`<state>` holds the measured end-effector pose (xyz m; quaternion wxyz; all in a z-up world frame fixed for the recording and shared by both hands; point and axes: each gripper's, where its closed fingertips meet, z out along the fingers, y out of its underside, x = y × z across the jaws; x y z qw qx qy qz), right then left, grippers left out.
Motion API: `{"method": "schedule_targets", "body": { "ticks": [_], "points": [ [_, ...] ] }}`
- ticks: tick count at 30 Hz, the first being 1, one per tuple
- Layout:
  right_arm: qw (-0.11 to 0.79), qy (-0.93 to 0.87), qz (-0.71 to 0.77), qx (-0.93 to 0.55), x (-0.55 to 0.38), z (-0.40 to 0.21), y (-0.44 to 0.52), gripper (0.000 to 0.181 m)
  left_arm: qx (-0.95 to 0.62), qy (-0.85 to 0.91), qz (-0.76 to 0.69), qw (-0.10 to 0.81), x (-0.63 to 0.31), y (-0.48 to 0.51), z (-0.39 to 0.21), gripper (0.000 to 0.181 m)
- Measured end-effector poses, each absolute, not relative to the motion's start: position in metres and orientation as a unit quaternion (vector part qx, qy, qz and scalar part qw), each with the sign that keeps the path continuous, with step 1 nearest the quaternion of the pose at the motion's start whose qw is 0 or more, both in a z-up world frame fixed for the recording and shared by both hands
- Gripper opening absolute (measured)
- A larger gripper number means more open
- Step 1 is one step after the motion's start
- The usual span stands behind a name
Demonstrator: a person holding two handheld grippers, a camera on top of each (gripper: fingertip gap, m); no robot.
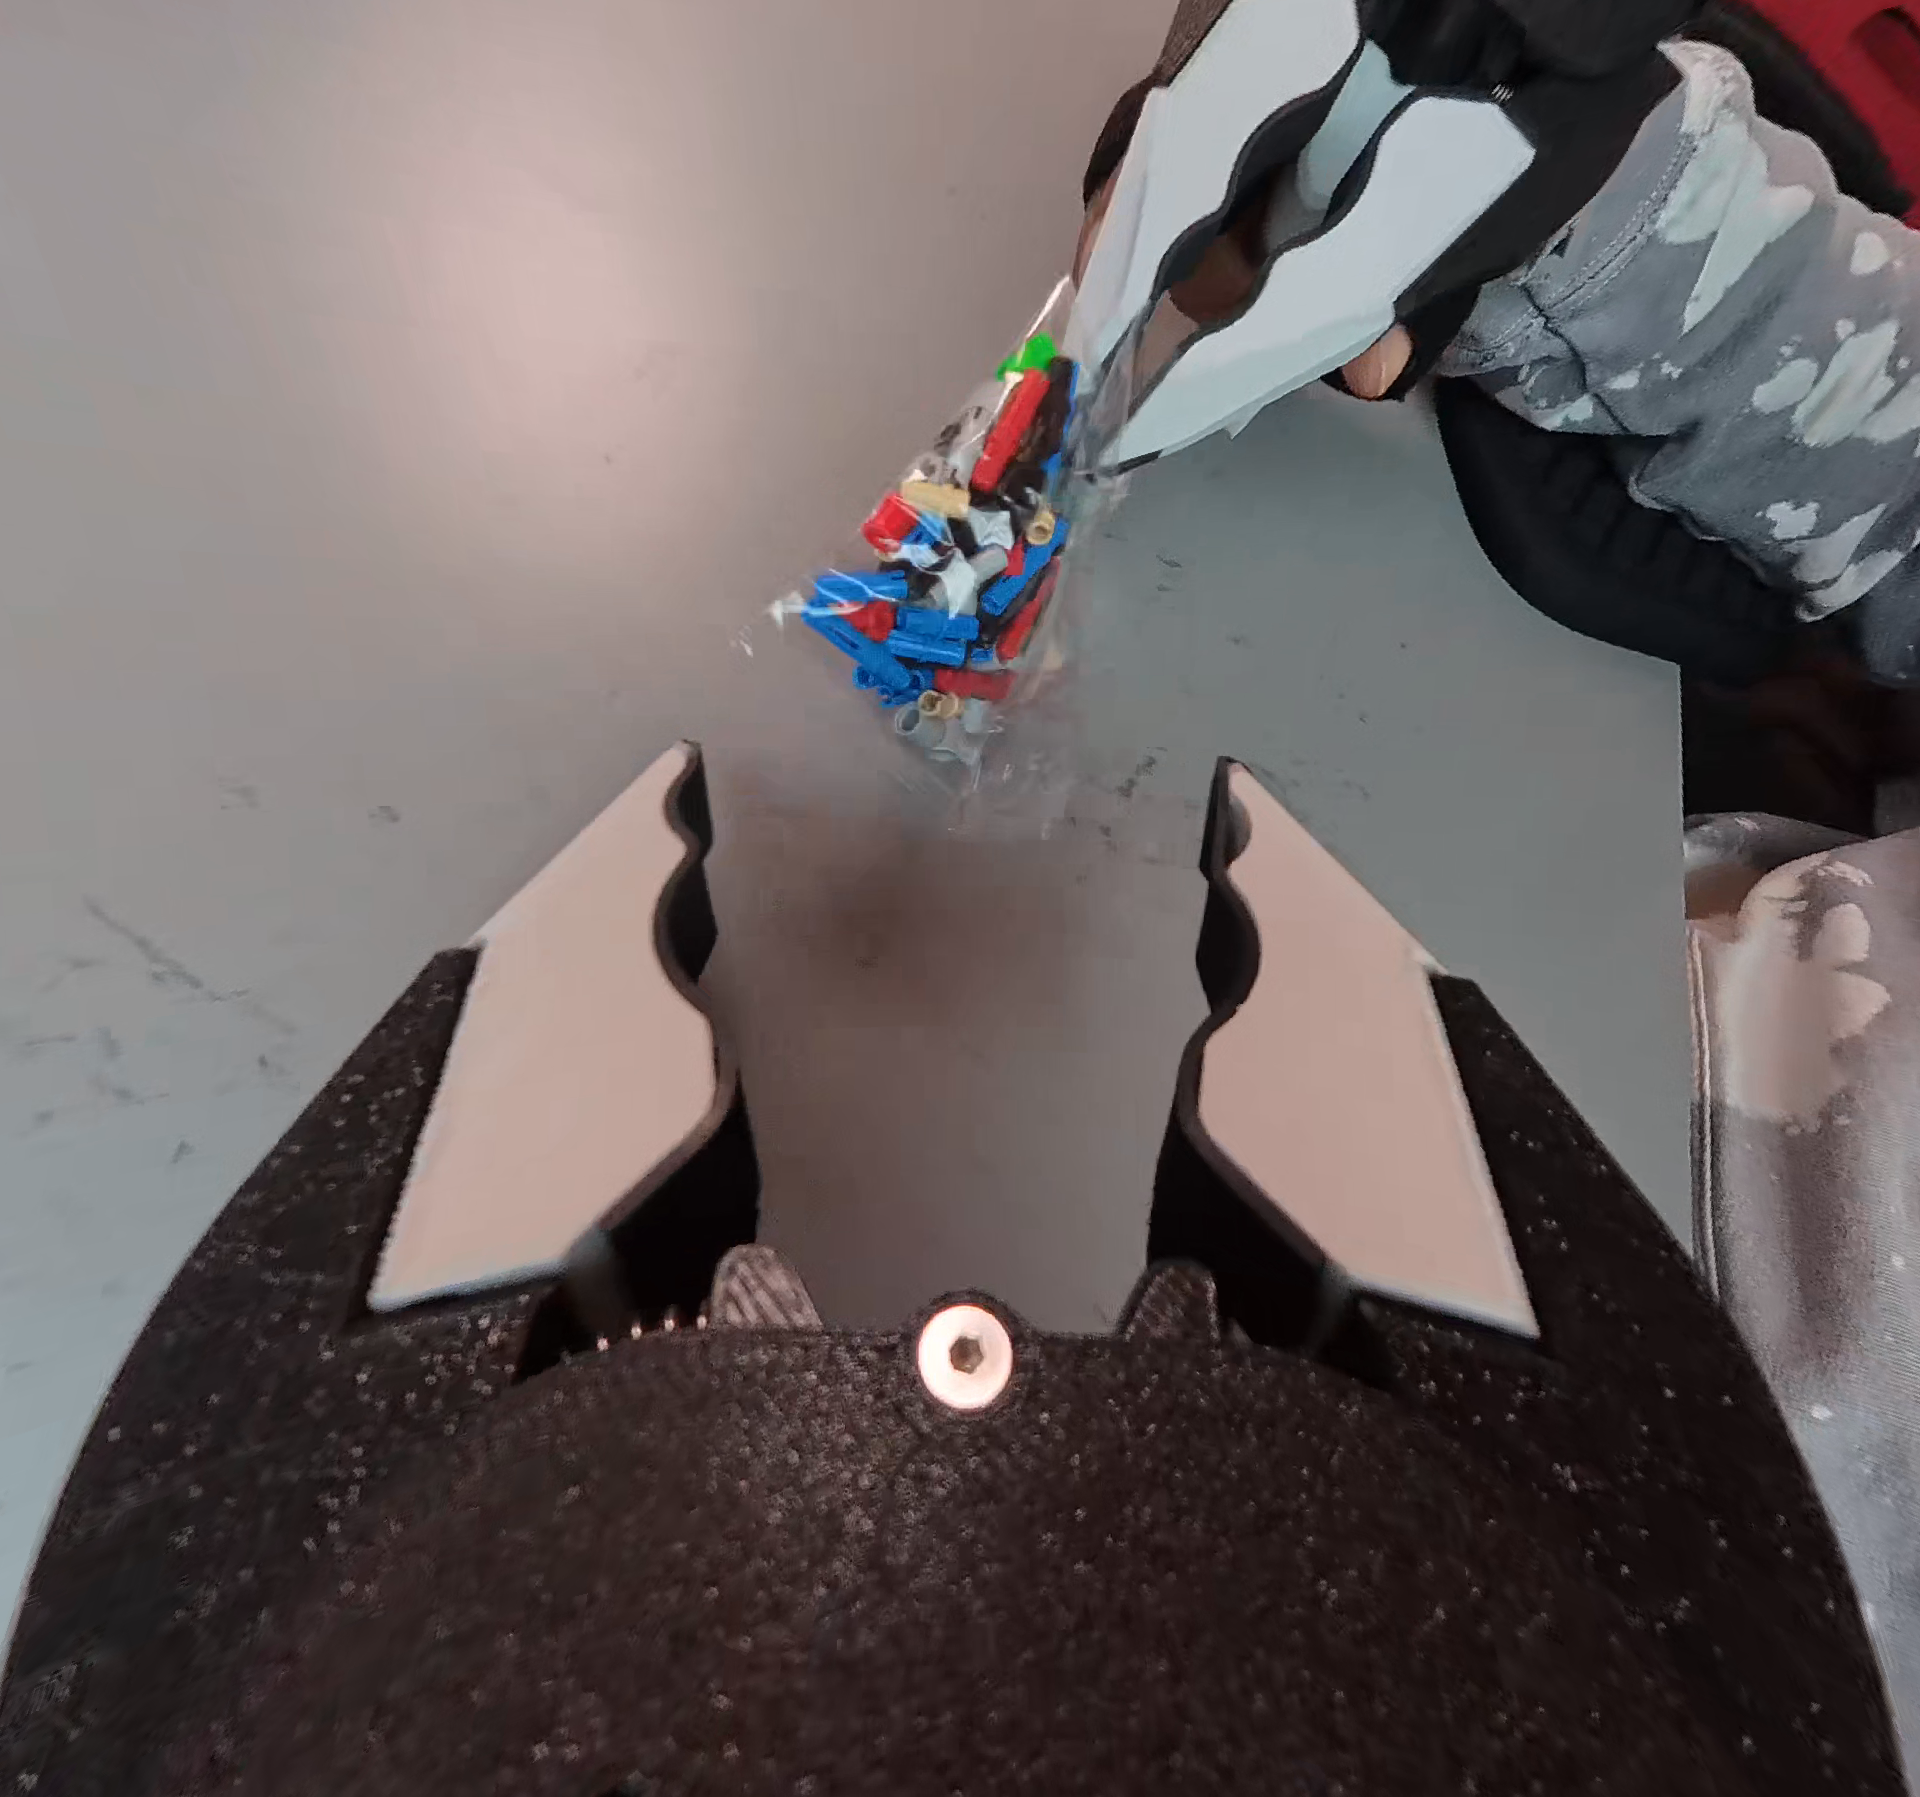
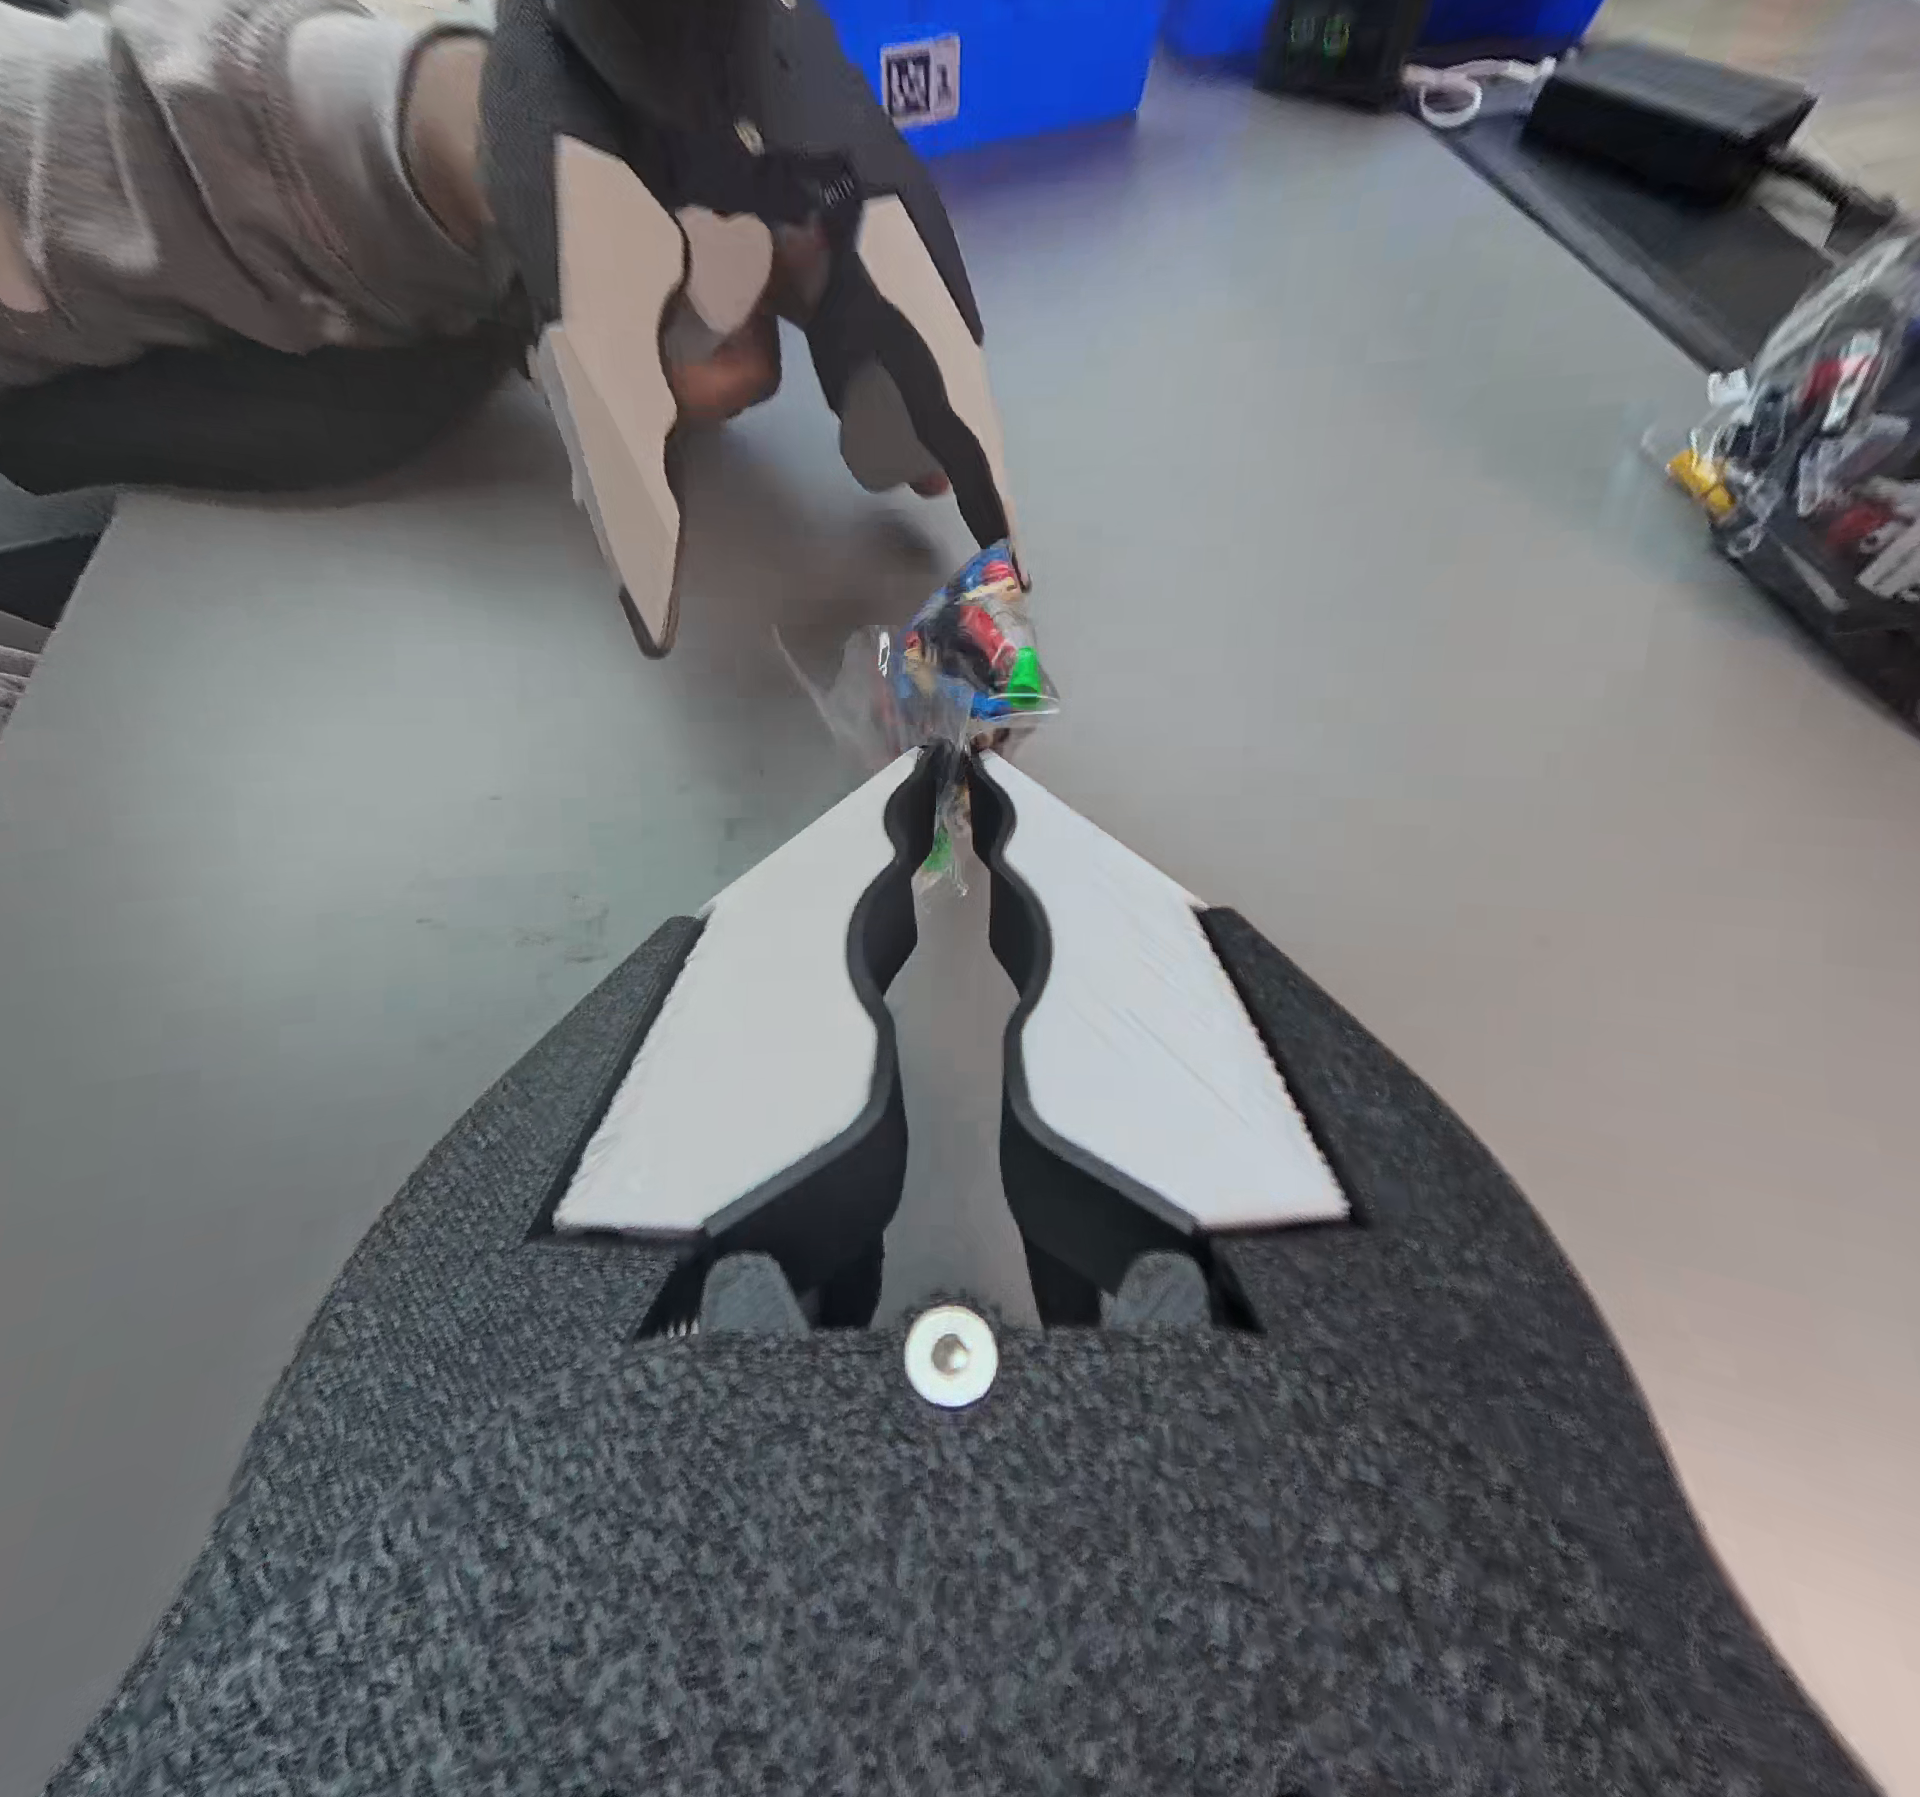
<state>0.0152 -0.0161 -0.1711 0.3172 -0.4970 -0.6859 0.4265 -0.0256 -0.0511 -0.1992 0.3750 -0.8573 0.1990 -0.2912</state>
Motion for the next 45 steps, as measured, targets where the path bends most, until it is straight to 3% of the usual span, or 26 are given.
{"method": "schedule_targets", "body": {
  "ticks": [1,2,8,11,14,16,17,19,24,28,32,35,38,41,45],
  "points": [
    [0.330,-0.684,0.441,-0.478,0.014,-0.163,-0.021,0.005,-0.860,0.206,-0.289,0.366,-0.023,-0.051,-0.203,0.105],
    [0.339,-0.682,0.451,-0.465,0.013,-0.156,-0.025,0.005,-0.861,0.214,-0.288,0.361,-0.019,-0.051,-0.205,0.111],
    [0.352,-0.681,0.486,-0.419,0.016,-0.140,-0.043,0.004,-0.807,0.298,-0.305,0.409,0.006,-0.054,-0.182,0.027],
    [0.329,-0.661,0.527,-0.420,0.022,-0.127,-0.046,0.009,-0.784,0.307,-0.317,0.436,0.009,-0.059,-0.168,0.016],
    [0.297,-0.667,0.530,-0.431,0.023,-0.130,-0.053,0.055,-0.774,0.320,-0.308,0.450,0.012,-0.064,-0.163,0.013],
    [0.298,-0.672,0.532,-0.419,0.020,-0.132,-0.063,0.067,-0.772,0.330,-0.312,0.446,0.017,-0.068,-0.164,0.012],
    [0.299,-0.681,0.526,-0.413,0.018,-0.135,-0.068,0.064,-0.772,0.336,-0.307,0.443,0.019,-0.068,-0.166,0.012],
    [0.312,-0.700,0.502,-0.402,0.016,-0.140,-0.072,0.026,-0.773,0.346,-0.307,0.435,0.023,-0.071,-0.169,0.012],
    [0.311,-0.687,0.525,-0.395,0.024,-0.117,-0.063,0.017,-0.753,0.325,-0.342,0.459,0.027,-0.070,-0.149,0.016],
    [0.375,-0.662,0.485,-0.430,0.024,-0.079,-0.006,0.015,-0.772,0.273,-0.273,0.505,-0.010,-0.048,-0.139,0.012],
    [0.475,-0.643,0.360,-0.481,-0.007,0.001,0.096,0.015,-0.778,0.215,-0.241,0.539,-0.046,-0.033,-0.134,0.016],
    [0.495,-0.671,0.240,-0.497,-0.047,0.042,0.169,0.015,-0.773,0.190,-0.257,0.548,-0.052,-0.033,-0.136,0.021],
    [0.405,-0.743,0.147,-0.512,-0.084,0.019,0.219,0.015,-0.775,0.193,-0.260,0.542,-0.050,-0.036,-0.141,0.022],
    [0.273,-0.822,0.100,-0.489,-0.106,-0.027,0.224,0.015,-0.779,0.203,-0.255,0.536,-0.047,-0.037,-0.145,0.024],
    [0.168,-0.859,0.065,-0.480,-0.138,-0.065,0.220,0.016,-0.783,0.212,-0.256,0.526,-0.044,-0.039,-0.149,0.027]
  ]
}}
